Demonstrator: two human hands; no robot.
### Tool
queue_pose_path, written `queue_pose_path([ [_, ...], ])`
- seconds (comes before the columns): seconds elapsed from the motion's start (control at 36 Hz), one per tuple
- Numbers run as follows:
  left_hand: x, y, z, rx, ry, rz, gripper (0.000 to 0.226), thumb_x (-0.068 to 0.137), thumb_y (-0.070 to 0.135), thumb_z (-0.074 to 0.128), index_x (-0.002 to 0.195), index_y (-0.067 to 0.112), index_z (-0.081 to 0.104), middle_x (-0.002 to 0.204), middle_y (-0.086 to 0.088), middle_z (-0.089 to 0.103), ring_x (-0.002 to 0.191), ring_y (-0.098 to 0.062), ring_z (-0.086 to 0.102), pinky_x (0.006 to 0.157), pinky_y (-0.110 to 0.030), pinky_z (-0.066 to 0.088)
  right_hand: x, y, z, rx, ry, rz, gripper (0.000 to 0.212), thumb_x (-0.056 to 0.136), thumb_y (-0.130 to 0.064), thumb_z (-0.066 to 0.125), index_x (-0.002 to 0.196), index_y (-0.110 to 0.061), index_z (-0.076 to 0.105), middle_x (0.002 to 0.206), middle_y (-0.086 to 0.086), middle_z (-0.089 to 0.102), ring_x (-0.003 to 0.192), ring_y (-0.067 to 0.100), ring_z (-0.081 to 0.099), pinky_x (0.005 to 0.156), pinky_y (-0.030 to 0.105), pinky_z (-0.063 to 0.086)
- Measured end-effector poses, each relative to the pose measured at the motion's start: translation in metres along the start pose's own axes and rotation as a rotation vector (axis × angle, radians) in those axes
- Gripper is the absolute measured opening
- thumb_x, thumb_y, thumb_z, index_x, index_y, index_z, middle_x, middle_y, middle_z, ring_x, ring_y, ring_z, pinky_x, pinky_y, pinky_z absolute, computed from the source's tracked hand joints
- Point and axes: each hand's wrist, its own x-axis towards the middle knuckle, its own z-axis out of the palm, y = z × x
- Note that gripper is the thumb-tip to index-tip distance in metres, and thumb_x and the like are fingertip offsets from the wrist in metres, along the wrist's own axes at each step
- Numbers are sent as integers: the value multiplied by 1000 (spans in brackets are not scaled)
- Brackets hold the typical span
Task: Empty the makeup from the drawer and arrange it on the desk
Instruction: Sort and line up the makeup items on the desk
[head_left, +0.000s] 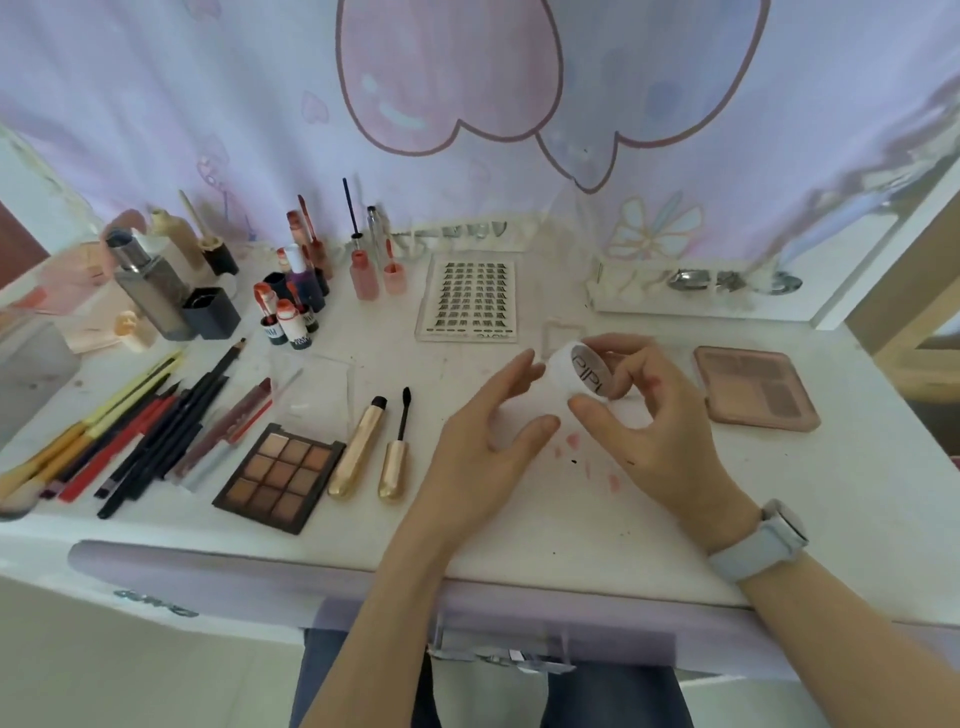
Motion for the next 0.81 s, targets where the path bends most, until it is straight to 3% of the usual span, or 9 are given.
queue_pose_path([
  [0.08,-1,2,3,37,6,43,65,79,23,73,132,40,40,129,21,53,119,4,47,100,-20,38,0,-5,1,-24,-49,51,25,73,-35,64,68,-24,41,106,-7,60,93,4,58,82,18,41],
  [0.17,-3,5,6,166,79,124,63,74,31,76,123,48,40,116,27,54,110,8,50,94,-15,41,1,-8,1,51,-108,118,28,72,-35,62,60,-20,42,99,-4,60,77,14,54,75,34,41],
  [0.25,-4,7,7,174,126,153,55,73,43,70,122,38,47,115,20,56,107,4,52,91,-17,43,1,-8,1,138,-165,156,32,71,-35,62,59,-11,45,96,2,59,81,9,56,73,29,41],
  [0.31,-4,6,7,172,112,165,56,73,41,69,124,29,49,117,13,56,108,-2,54,91,-21,46,0,-9,0,190,-176,188,33,71,-36,62,62,-9,46,96,1,59,76,14,55,69,27,41],
  [0.36,-5,5,9,186,95,187,57,72,36,69,123,25,48,116,11,55,106,-3,54,87,-21,47,1,-9,0,243,-180,227,29,70,-36,63,67,-11,49,93,-5,60,74,24,54,67,29,43],
  [0.47,-6,7,9,196,100,182,55,68,39,66,118,33,45,109,12,55,100,-3,54,78,-14,47,0,-10,0,321,-198,274,27,71,-35,65,91,-19,57,85,-12,64,73,9,59,66,19,49],
  [0.61,-4,9,8,158,94,128,51,67,28,70,115,24,53,106,9,60,97,-4,55,76,-23,50,2,-10,0,339,-248,271,33,79,-15,61,111,-19,51,100,2,58,82,14,58,72,23,51],
  [0.81,-4,13,6,82,100,97,51,71,23,71,119,17,56,108,7,61,100,-8,56,76,-26,52,0,-10,-1,322,-280,168,53,84,-13,58,132,-16,37,124,10,52,104,28,55,85,35,51],
])
